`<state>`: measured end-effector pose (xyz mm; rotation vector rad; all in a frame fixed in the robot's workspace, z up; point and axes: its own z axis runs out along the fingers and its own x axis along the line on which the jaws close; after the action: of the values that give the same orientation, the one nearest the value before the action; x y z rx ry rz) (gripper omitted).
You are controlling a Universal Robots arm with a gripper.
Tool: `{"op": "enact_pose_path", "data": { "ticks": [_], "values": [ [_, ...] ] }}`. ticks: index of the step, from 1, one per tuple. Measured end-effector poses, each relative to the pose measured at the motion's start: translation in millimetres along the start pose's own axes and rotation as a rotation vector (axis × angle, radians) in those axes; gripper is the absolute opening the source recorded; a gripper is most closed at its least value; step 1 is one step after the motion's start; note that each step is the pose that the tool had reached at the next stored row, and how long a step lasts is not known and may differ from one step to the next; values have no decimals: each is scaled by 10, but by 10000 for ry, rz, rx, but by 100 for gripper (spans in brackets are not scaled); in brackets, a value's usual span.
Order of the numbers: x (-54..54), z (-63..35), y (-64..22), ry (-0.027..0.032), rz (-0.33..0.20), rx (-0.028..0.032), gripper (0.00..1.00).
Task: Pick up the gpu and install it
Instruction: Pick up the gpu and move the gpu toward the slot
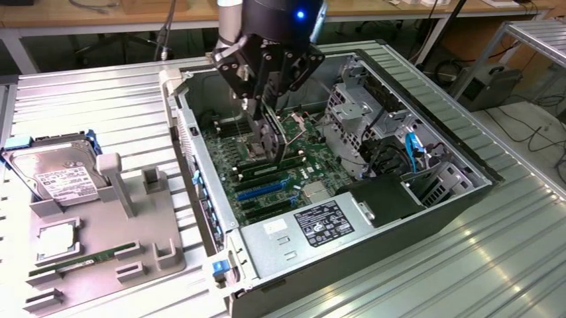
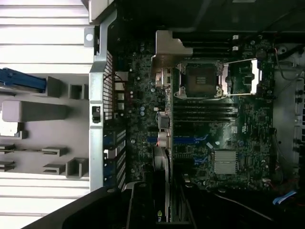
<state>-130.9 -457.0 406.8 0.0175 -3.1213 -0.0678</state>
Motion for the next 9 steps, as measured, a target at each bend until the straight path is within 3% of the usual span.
{"op": "enact_pose_path", "data": {
  "ticks": [9],
  "values": [
    [-447,172,59,10,2,40,26]
  ]
}}
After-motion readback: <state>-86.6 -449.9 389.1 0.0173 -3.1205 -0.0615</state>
